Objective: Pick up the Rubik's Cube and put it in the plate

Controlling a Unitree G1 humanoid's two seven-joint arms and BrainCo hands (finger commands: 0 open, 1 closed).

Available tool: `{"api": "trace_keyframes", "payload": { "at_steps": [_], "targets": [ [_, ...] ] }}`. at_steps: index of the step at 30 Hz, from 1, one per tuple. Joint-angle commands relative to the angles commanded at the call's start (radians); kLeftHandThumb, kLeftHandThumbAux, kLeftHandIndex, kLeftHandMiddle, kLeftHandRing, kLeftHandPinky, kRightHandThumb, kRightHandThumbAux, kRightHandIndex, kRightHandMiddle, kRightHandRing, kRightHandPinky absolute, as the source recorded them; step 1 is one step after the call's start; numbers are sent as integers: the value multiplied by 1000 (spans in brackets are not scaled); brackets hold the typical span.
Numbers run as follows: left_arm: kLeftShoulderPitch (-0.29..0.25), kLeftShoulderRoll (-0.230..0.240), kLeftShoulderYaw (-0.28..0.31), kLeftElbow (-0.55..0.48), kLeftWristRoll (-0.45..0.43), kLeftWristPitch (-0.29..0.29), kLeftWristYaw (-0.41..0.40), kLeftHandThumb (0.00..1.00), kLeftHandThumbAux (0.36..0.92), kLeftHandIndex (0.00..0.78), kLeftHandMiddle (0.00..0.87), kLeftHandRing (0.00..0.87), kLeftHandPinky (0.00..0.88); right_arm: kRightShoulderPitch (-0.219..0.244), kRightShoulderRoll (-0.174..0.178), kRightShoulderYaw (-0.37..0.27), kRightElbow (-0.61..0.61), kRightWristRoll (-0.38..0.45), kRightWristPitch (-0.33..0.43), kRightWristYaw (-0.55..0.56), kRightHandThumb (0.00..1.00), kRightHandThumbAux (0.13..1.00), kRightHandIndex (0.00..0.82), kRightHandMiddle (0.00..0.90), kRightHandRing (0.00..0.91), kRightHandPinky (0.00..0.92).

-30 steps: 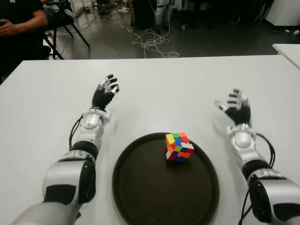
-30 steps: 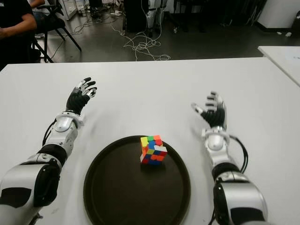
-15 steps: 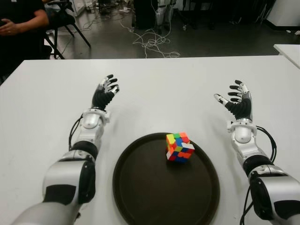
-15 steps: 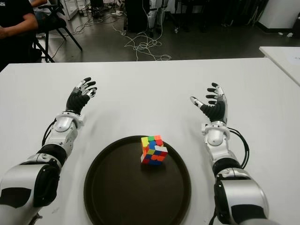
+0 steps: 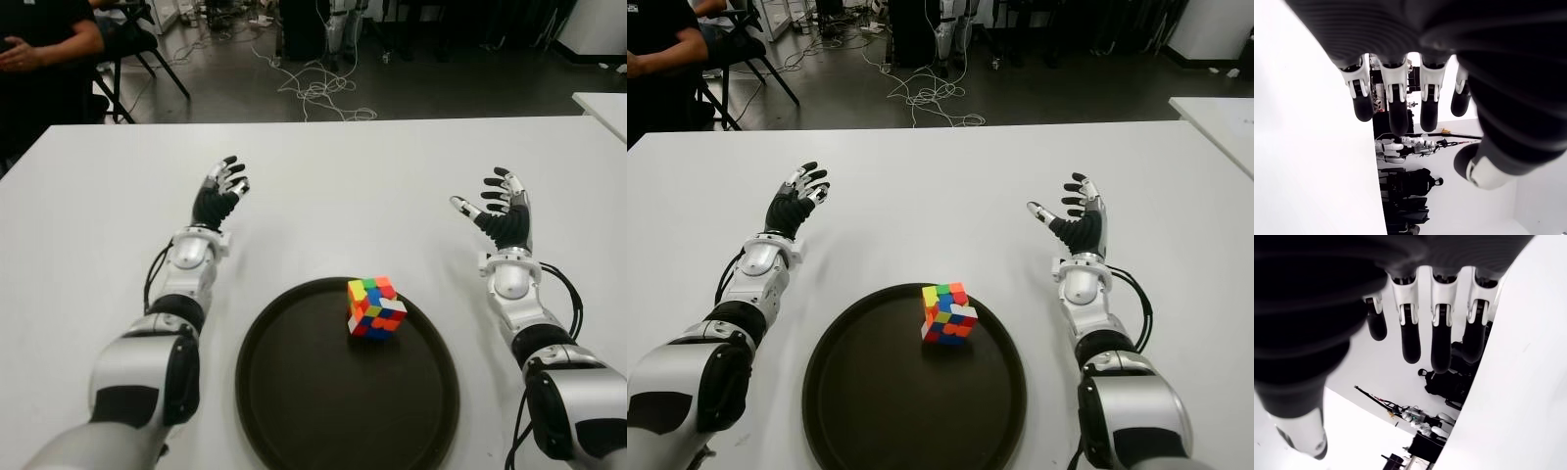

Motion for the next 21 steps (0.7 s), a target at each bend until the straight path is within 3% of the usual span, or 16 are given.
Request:
{"api": "trace_keyframes", "payload": {
  "at_steps": [11, 21],
  "targets": [
    [11, 0, 3, -10, -5, -23, -25, 55, 647, 102, 161, 139, 132, 40, 12, 3, -42, 6, -38, -2, 61, 714, 186, 270, 288, 315],
    [11, 3, -22, -15, 14, -8, -18, 56, 687, 88, 159, 145, 149, 45, 8, 7, -35, 2, -34, 13, 80, 685, 184, 268, 291, 321]
  ]
}}
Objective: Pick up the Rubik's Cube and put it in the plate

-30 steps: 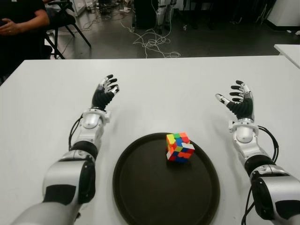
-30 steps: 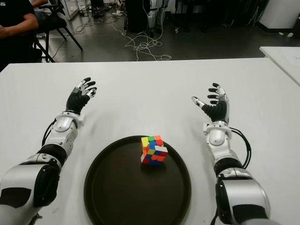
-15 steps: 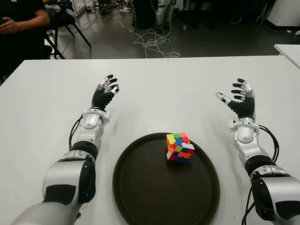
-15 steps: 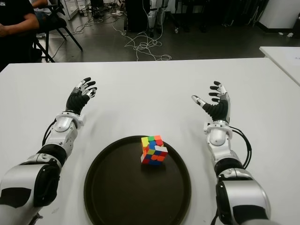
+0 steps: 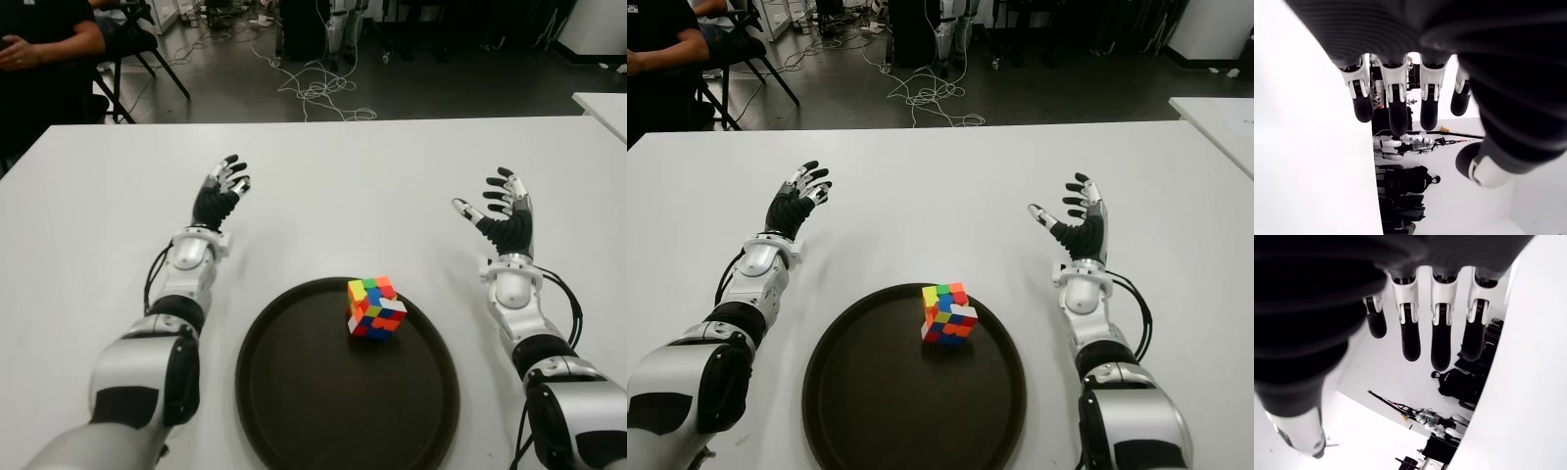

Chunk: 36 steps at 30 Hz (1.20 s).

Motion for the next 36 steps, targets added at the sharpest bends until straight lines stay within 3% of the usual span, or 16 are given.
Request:
{"api": "trace_keyframes", "payload": {
  "at_steps": [16, 36],
  "targets": [
    [-3, 4, -12, 0, 0, 19, -4, 75, 717, 79, 146, 136, 132, 4, 0, 9, 2, -3, -4, 12, 93, 704, 176, 264, 294, 330],
    [-1, 5, -16, -1, 0, 12, 0, 51, 773, 86, 154, 140, 135, 4, -22, 61, 26, -77, -16, -44, 84, 714, 172, 257, 294, 341]
  ]
}}
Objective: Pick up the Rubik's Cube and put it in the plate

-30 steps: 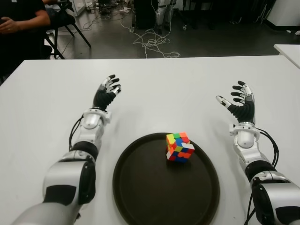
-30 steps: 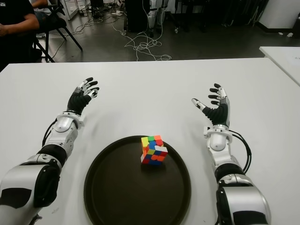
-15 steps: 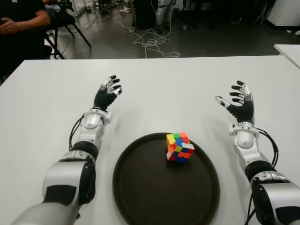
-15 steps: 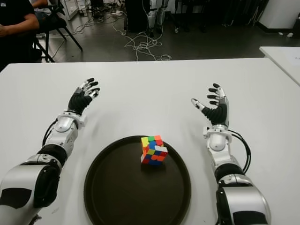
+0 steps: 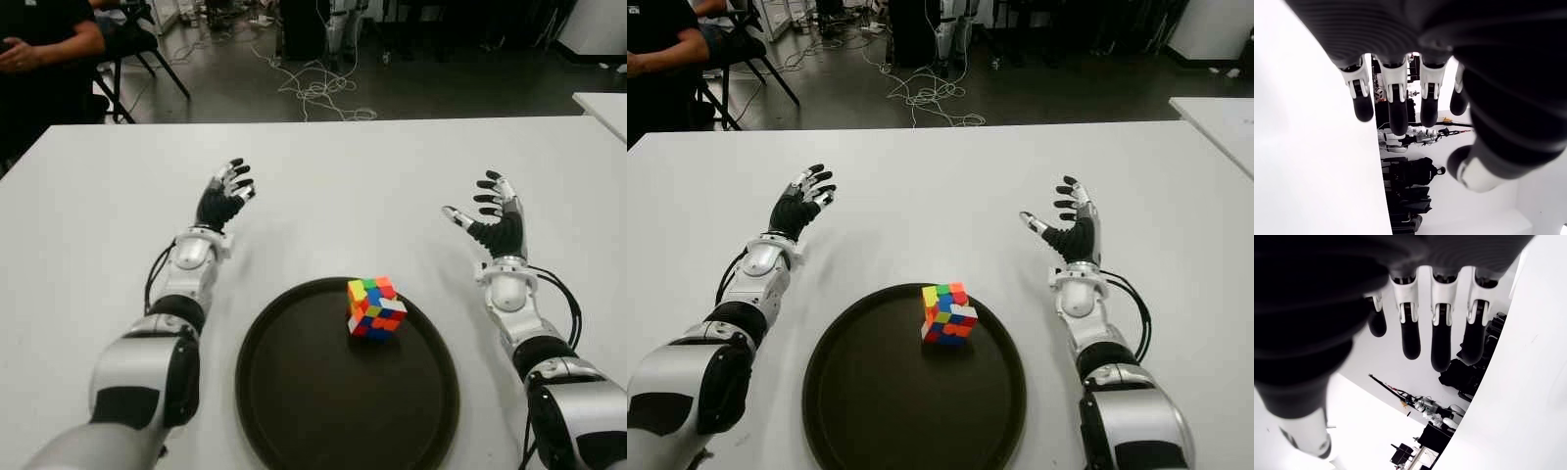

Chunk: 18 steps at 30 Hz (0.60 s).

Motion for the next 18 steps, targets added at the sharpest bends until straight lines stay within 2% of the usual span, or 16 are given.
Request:
{"api": "trace_keyframes", "payload": {
  "at_steps": [7, 18],
  "targets": [
    [0, -2, -1, 1, 0, 1, 4, 46, 753, 81, 148, 135, 130, -2, -5, 4, 8, -11, -7, -8, 89, 713, 173, 260, 294, 341],
    [-1, -4, 3, 2, -6, 2, -6, 68, 766, 83, 150, 137, 134, -5, -7, 1, 20, -6, -5, 2, 101, 723, 173, 261, 295, 340]
  ]
}}
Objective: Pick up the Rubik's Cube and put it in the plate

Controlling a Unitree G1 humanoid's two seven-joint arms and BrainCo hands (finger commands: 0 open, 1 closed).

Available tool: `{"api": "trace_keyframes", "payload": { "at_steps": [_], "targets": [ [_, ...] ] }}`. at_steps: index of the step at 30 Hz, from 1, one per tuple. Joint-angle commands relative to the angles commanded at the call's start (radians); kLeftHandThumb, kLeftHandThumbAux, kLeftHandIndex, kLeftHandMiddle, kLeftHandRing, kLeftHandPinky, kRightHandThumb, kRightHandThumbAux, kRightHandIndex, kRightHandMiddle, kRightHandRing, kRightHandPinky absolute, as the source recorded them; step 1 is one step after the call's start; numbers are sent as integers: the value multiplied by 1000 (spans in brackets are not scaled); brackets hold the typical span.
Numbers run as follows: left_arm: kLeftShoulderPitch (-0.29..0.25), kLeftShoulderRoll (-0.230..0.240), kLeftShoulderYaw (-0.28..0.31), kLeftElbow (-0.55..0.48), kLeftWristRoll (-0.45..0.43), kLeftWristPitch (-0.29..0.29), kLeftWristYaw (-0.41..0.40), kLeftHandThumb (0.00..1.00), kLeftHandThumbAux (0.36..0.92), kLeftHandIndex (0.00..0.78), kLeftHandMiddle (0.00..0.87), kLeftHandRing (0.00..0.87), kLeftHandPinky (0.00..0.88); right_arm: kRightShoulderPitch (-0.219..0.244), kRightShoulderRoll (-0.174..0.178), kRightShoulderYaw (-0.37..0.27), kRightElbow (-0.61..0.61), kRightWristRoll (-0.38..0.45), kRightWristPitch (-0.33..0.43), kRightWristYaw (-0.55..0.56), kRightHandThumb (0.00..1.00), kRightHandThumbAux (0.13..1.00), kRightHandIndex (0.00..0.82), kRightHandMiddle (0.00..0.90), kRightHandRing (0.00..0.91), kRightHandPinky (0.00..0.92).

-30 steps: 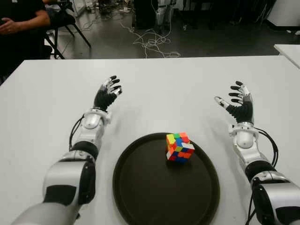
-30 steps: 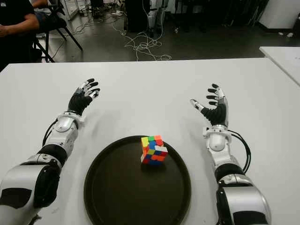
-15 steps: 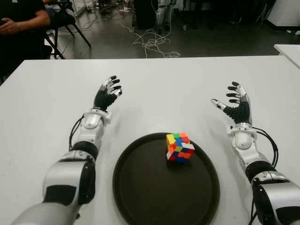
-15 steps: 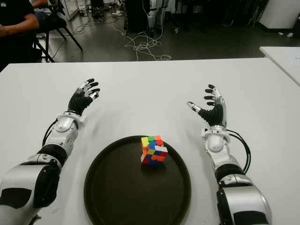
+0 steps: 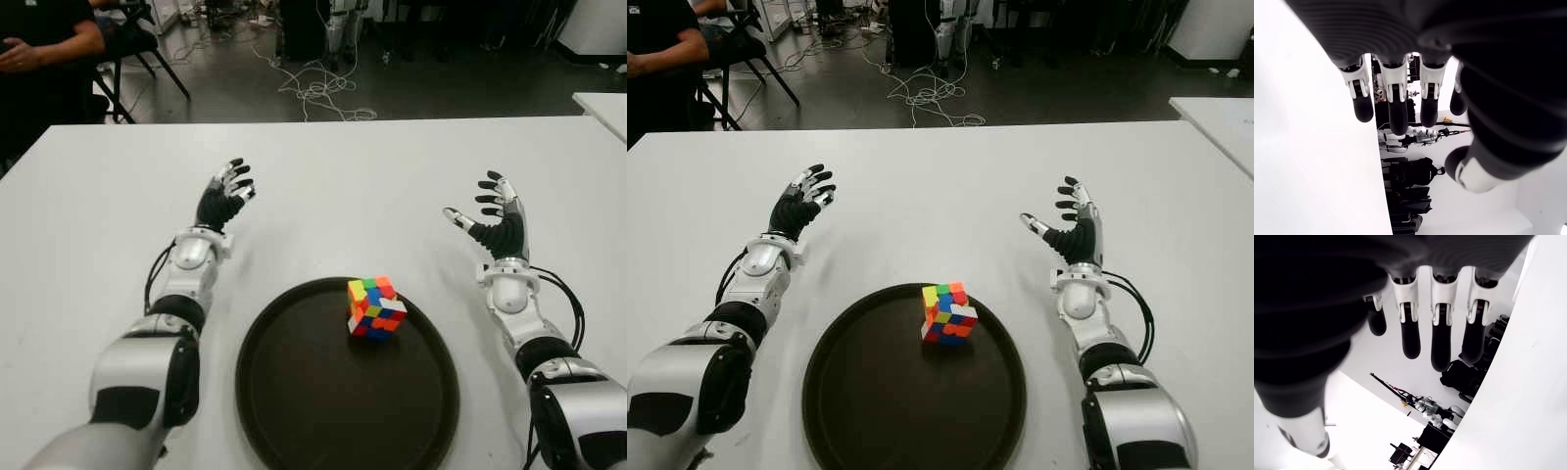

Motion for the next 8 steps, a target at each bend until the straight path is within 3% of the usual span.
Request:
{"api": "trace_keyframes", "payload": {
  "at_steps": [8],
  "targets": [
    [-3, 1, 1, 4, 0, 6, -1, 67, 757, 89, 149, 137, 130, -4, -1, -1, 8, 0, 3, -2, 80, 746, 176, 257, 288, 335]
  ]
}}
